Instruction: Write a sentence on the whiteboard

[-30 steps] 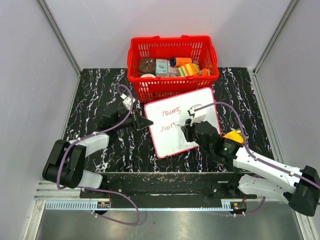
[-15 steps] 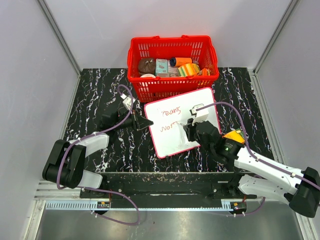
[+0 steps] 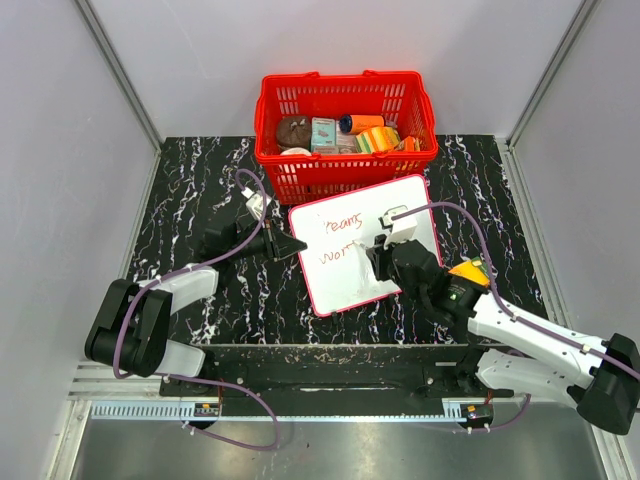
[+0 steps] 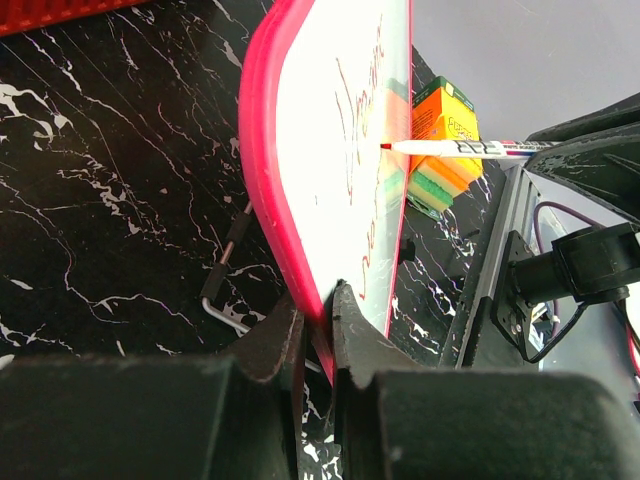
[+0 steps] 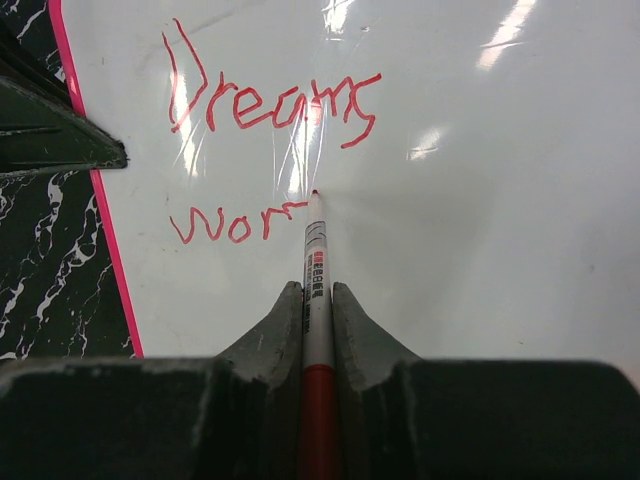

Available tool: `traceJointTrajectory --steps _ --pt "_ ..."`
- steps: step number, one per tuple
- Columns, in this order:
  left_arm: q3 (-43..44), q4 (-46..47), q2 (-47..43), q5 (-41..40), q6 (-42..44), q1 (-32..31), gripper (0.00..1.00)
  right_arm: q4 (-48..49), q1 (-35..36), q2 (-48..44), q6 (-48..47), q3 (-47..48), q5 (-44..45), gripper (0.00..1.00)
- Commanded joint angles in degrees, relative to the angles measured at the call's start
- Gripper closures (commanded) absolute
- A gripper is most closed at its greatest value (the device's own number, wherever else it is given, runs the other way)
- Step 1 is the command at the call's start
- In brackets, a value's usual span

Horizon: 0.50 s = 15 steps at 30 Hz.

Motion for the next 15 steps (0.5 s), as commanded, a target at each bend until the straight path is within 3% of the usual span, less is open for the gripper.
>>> traceJointTrajectory --steps 1,15 --pt "0.5 -0.8 0.1 -2.4 9.5 -1.1 1.0 3.5 -0.3 -0.7 -0.9 2.0 0.7 1.0" --pt "0.6 -1.3 -0.3 -2.8 9.9 -1.2 1.0 4.0 -0.3 0.7 -1.0 1.6 0.3 1.0"
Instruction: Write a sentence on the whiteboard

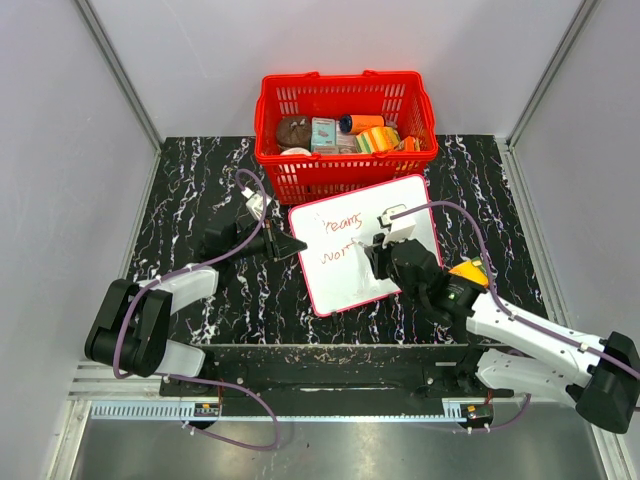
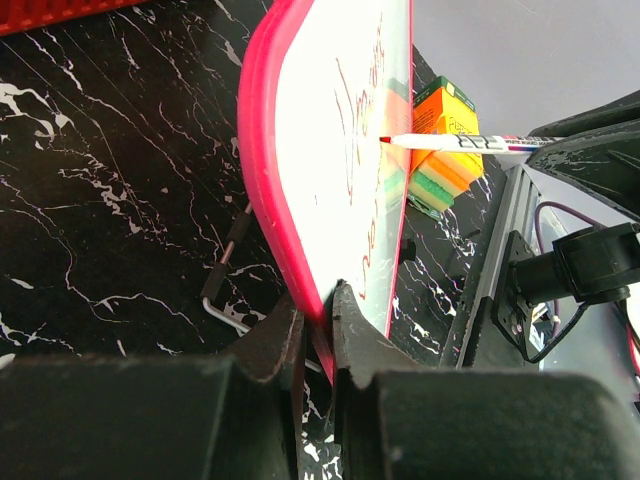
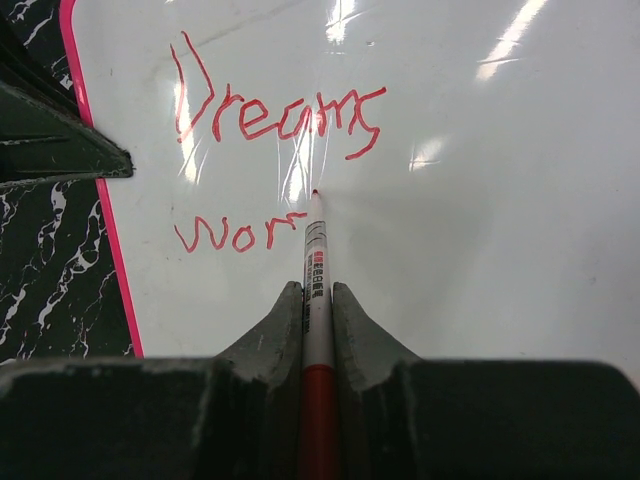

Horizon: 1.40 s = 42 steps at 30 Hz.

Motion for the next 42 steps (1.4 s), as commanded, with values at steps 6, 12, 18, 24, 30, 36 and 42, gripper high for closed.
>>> traceJointTrajectory --steps 6,12,18,24,30,36,42 --pt "0.5 -1.5 -0.2 -2.8 9.9 -1.2 1.0 0.4 -0.4 -0.2 1.0 0.7 -0.3 1.0" --pt "0.6 -1.5 -0.2 -2.9 10.0 -1.2 1.0 -2.2 -0.4 -2.0 2.9 -0.6 -0.9 1.0" --pt "0.6 -1.6 -0.2 -2.9 10.0 -1.2 1.0 -4.1 -0.4 -3.1 4.0 -1.7 -2.3 1.0" --pt "0.5 -1.6 -0.1 -3.0 10.2 -1.3 1.0 -5.1 -0.4 -3.1 5.9 -2.5 -4.3 1.0" --pt "0.7 -1.7 0.1 -3.0 10.2 -1.3 1.0 -6.8 -0.4 -3.5 6.7 -2.9 -4.3 1.0" --pt "0.7 -1.8 0.1 -3.0 10.2 -1.4 1.0 -7.5 -0.4 -3.8 6.4 -2.6 -1.6 1.0" --pt "0.7 -1.8 0.1 -3.1 10.2 -1.5 1.0 -7.6 -0.4 -4.6 5.2 -1.6 1.5 1.0"
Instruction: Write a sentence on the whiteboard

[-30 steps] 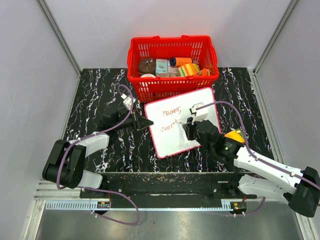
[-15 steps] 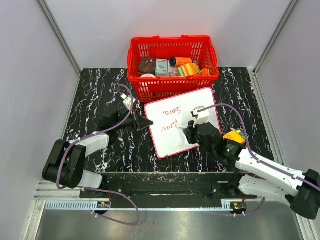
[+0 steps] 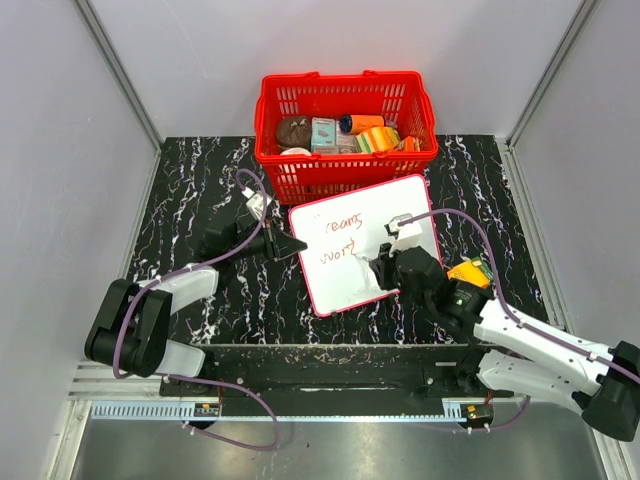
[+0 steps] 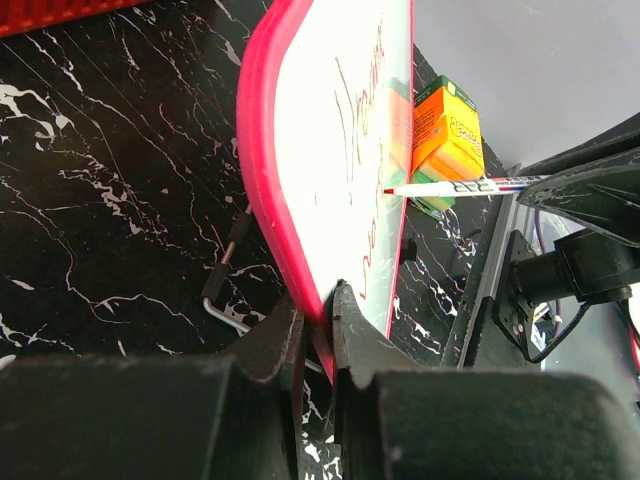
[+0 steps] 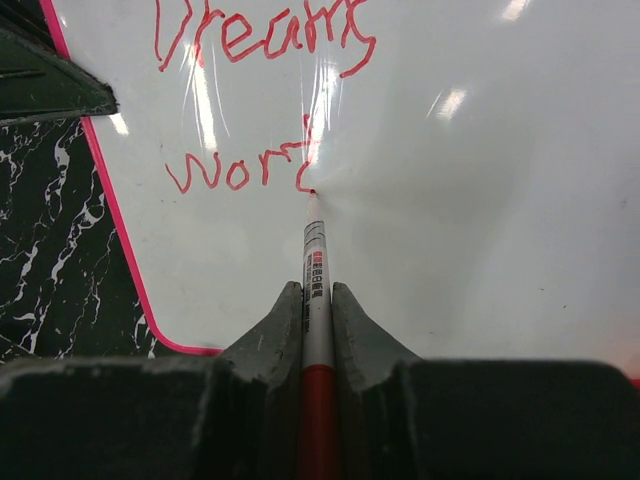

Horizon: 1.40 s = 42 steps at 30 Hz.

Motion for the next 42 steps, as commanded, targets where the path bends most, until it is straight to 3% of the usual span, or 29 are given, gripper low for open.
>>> traceJointTrajectory --steps 1,11,23,42 --pt "0.6 -1.4 0.1 -2.8 10.0 -1.4 1.0 -1.1 -0.3 -1.0 -1.2 1.1 4.6 1.0" --pt "0.6 -1.5 0.1 -2.8 10.0 -1.5 1.0 5.2 -0.3 -2.5 -4.2 3.3 5.2 1.0" --pt "0.7 -1.7 -0.2 -2.8 10.1 -1.5 1.0 8.0 -1.3 3.0 -7.6 7.4 7.7 1.0" --pt "0.8 -2.2 -0.3 -3.2 10.5 -1.5 1.0 6.6 -2.7 3.2 -4.9 3.1 5.7 1.0"
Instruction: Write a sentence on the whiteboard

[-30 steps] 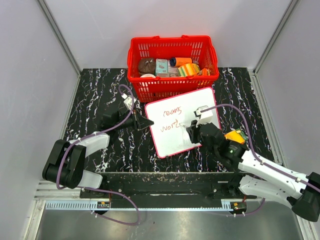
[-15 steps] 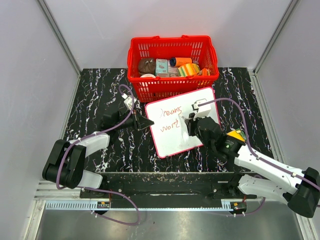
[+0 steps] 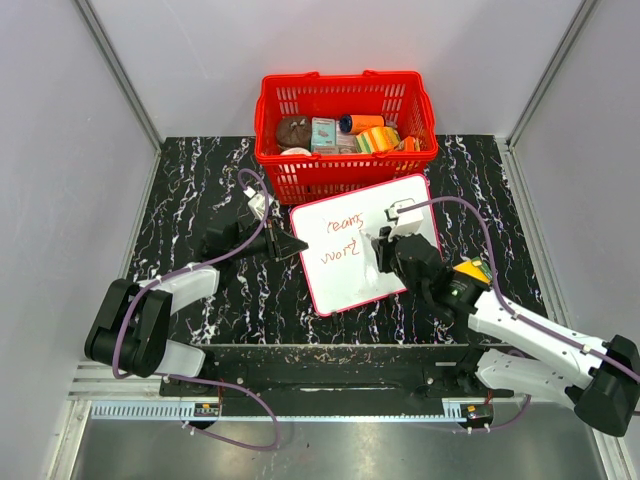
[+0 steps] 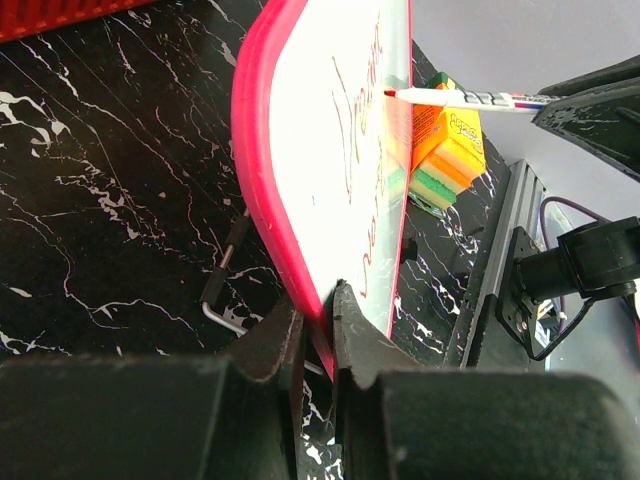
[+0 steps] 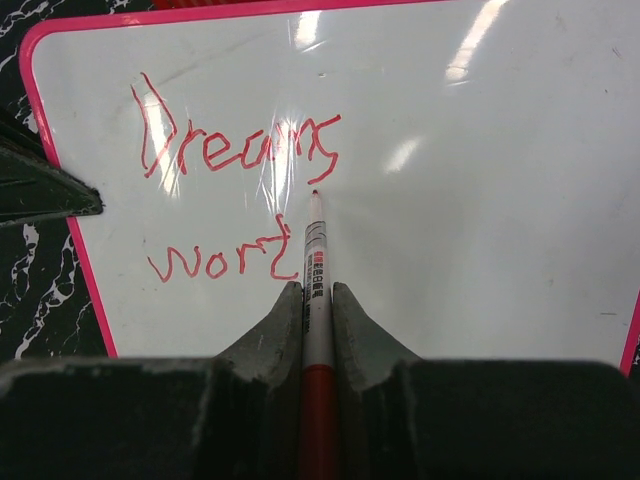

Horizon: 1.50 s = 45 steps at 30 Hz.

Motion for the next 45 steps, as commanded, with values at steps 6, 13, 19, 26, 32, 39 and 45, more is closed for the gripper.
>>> traceJointTrajectory --steps 6,13,19,26,32,39,45 --pt "0.2 -1.7 -0.3 -3.1 9.5 -1.0 1.0 -0.1 -1.0 -0.7 2.3 -2.0 -0.5 1.0" --pt "0.3 -1.7 -0.2 -3.2 9.5 -1.0 1.0 -3.4 -1.0 -2.8 4.8 -3.4 -2.4 1.0" --pt "0.4 -1.7 -0.1 -3.1 9.5 -1.0 1.0 -5.7 -1.0 -4.4 7.1 -4.5 -4.3 1.0" --pt "0.4 -1.8 0.0 -3.2 9.7 -1.1 1.0 -7.2 -1.0 -5.7 9.4 -5.8 -5.6 1.0" --pt "0.4 -1.8 0.1 -3.3 9.6 -1.3 1.0 -7.2 -1.0 -5.8 9.2 -5.8 -5.2 1.0" --pt "0.5 -1.9 0.0 -3.4 9.8 -1.4 1.0 -5.6 -1.0 -4.5 7.2 -3.9 -3.5 1.0" --pt "0.5 -2.0 0.0 -3.4 9.9 -1.5 1.0 -3.7 -1.0 -3.1 4.9 -2.0 -1.9 1.0"
